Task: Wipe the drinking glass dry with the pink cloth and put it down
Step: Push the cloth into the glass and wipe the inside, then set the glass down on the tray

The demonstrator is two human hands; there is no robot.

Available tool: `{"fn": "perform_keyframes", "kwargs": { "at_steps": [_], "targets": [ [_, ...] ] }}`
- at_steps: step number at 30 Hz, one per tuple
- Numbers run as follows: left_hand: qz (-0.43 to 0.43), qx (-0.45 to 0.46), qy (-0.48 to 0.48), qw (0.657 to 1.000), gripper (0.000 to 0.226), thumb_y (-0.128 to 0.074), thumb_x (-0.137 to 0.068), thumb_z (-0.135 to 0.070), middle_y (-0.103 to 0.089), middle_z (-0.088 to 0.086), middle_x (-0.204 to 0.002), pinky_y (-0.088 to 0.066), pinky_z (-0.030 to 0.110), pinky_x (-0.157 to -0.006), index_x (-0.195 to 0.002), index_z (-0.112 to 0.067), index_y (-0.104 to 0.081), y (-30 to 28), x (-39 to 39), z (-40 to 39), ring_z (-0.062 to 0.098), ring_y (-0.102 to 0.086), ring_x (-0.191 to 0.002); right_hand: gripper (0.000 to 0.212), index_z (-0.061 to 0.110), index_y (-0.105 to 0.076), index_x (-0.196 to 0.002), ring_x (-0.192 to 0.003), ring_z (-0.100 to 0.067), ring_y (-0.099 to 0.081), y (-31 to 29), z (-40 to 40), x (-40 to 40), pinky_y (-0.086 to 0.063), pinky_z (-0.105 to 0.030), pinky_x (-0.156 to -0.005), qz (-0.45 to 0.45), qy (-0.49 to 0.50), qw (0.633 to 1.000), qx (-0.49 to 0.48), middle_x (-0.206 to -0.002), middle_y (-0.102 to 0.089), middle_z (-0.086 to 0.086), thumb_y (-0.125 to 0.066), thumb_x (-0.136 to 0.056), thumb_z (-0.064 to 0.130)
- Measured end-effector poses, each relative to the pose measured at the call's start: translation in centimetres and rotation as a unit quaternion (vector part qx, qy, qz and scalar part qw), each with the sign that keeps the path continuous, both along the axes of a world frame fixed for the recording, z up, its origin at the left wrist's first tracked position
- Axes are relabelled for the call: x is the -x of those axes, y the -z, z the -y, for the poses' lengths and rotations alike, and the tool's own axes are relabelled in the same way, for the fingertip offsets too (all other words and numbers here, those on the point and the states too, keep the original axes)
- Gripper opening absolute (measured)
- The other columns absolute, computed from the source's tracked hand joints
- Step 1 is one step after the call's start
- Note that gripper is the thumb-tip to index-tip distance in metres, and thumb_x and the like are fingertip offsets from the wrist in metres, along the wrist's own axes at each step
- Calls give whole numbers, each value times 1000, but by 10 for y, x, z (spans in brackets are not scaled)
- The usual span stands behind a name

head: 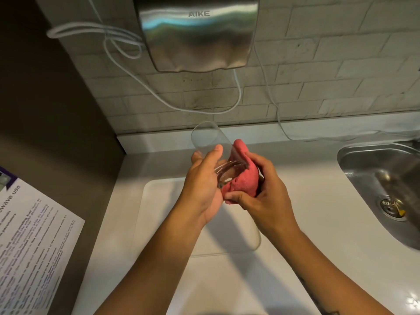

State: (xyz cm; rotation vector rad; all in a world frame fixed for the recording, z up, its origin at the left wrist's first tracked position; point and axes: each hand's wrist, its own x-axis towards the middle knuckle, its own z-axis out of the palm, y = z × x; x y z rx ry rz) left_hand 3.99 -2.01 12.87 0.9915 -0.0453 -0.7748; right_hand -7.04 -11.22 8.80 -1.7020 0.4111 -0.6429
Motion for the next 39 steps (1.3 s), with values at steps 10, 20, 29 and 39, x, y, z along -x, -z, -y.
{"fn": "perform_keyframes", "kwargs": {
  "at_steps": [10,20,29,39],
  "targets": [
    [62,-16,31,997,70,-55,-112,-32,-81,17,-108,-66,46,-79,-165,-28,-11,11,9,-2,30,-80,-94,66,34,-54,-145,-122,2,-71,-8,-21,-6,-68,-31,-81,78,50,996,-4,-151,-64,19,-75,-88,58],
    [271,-16,85,959,84,-69,-91,-36,-72,-2,-126,-59,36,-101,-160,-46,-22,29,29,-19,22,-72,-121,50,34,-59,-148,-120,-7,-75,-39,11,-20,-57,-37,-109,39,3,997,-73,-131,-77,11,-46,-104,55],
    [374,-43,62,924,79,-57,-99,-16,-67,7,-132,-62,48,-95,-163,-44,-21,45,13,-27,30,-72,-116,35,44,-57,-139,-110,0,-75,-14,-15,-12,-58,-14,-89,37,-2,998,-56,-117,-75,25,-46,-106,49],
    [374,-223,48,899,109,-92,-74,-25,-57,-4,-141,-59,28,-99,-139,-74,-18,127,-7,-21,10,-64,-127,42,6,-66,-137,-100,-36,-67,56,40,27,-57,-46,-90,-1,65,897,-436,-115,-71,-21,-63,-98,22]
  ]
}}
